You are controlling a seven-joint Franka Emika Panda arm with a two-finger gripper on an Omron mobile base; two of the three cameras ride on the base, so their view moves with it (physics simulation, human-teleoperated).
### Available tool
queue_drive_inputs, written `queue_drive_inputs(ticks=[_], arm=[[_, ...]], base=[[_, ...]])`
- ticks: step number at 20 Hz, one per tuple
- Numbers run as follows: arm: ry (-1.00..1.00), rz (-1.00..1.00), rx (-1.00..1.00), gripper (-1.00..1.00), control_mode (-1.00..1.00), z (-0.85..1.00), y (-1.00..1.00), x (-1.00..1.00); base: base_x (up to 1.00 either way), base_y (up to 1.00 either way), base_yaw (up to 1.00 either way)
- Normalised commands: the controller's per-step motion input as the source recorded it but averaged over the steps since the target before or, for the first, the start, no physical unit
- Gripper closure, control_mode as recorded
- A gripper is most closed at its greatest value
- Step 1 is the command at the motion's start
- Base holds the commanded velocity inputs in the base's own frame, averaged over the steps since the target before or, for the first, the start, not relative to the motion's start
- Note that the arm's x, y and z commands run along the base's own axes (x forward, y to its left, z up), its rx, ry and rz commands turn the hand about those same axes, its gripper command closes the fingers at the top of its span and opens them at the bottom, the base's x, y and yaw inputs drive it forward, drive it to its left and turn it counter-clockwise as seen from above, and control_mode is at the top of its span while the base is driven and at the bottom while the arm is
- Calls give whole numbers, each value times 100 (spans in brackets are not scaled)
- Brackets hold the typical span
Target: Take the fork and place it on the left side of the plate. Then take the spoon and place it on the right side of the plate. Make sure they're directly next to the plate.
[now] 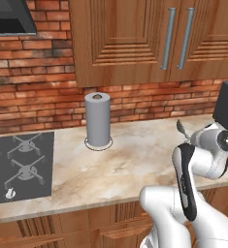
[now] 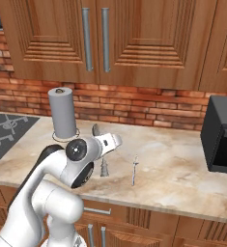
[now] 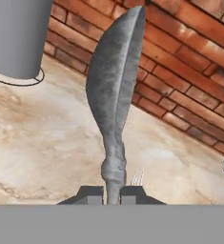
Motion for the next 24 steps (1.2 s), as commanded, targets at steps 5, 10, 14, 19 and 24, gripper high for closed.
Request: queue_drive_inputs(ticks=[5, 10, 14, 19, 24], arm=[[-9, 6, -4, 100, -100, 52, 20, 0], [1, 1, -5, 100, -100, 7, 25, -2], [6, 2, -10, 100, -100, -4, 45, 1], [2, 1, -9, 100, 100, 0, 36, 0], [0, 0, 0, 100, 100, 0, 0, 0]], base=[[0, 0, 0], [0, 0, 0], [0, 0, 0], [-23, 41, 9], [-68, 65, 26]])
